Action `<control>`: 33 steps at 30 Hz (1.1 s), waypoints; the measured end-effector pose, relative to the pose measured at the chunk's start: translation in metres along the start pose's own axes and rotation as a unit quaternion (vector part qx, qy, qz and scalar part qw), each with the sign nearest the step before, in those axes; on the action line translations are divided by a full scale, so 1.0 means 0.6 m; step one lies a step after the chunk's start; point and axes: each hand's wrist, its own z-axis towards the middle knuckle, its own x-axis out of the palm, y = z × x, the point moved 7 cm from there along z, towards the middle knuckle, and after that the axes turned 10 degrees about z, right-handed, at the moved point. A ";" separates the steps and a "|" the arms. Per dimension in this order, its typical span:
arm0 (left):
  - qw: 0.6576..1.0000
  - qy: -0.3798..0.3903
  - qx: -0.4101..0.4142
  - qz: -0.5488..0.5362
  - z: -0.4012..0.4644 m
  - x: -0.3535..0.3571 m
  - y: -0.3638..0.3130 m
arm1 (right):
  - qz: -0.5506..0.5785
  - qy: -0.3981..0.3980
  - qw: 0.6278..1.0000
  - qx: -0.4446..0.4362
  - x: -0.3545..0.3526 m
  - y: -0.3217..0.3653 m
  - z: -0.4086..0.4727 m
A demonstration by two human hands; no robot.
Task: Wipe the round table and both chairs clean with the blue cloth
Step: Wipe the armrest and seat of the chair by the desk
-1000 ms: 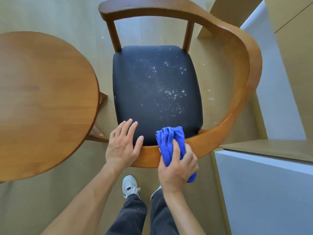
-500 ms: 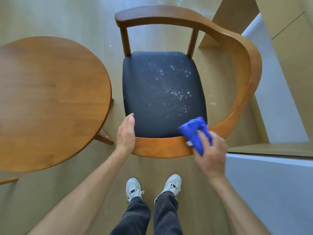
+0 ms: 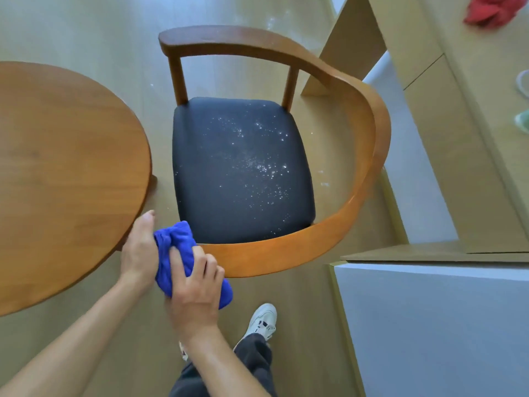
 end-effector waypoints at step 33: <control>0.768 0.041 0.324 0.551 -0.121 0.361 -0.153 | -0.184 -0.103 0.976 0.058 -0.367 -0.519 0.358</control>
